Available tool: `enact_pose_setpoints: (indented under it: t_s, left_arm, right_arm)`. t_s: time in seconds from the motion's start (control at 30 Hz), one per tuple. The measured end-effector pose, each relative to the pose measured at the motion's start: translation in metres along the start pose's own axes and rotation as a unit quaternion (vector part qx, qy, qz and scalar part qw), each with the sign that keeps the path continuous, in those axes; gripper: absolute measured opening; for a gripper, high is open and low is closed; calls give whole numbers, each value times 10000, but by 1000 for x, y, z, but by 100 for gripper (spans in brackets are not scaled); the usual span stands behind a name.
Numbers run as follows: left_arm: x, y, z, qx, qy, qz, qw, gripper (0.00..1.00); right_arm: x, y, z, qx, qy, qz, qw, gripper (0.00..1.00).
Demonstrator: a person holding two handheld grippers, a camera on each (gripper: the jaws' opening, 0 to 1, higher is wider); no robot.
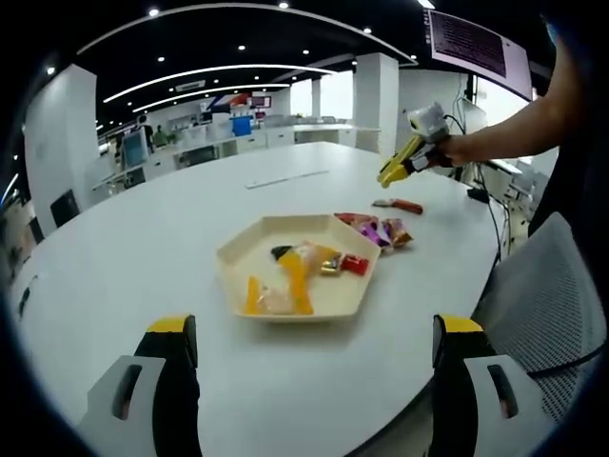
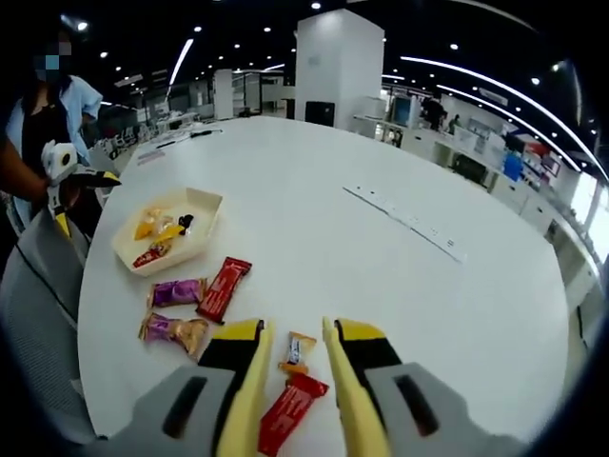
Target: Place the target food into the container with the food tongs after gripping and lifting it, then release it inside without dropping or visibly crushing the food.
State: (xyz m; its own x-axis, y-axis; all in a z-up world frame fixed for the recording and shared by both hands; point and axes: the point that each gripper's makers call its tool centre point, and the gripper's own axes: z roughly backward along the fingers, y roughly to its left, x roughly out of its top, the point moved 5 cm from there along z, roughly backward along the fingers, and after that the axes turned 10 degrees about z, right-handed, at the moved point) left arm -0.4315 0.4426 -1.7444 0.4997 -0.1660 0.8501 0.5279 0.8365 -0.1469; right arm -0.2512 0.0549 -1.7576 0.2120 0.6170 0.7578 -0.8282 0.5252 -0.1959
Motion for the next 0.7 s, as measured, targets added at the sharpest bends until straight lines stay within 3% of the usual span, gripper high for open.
enact_pose_setpoints:
  t_s: [0.37,0.7]
  left_arm:
    - [0,0,0,15,23,20,10000,100]
    - [0,1,0,37,7,55,10000,100]
  right_arm:
    - [-13,1,-13,-27,92,-263,9996,28]
    - [-27,10,-24,70,550,-368,9978,26]
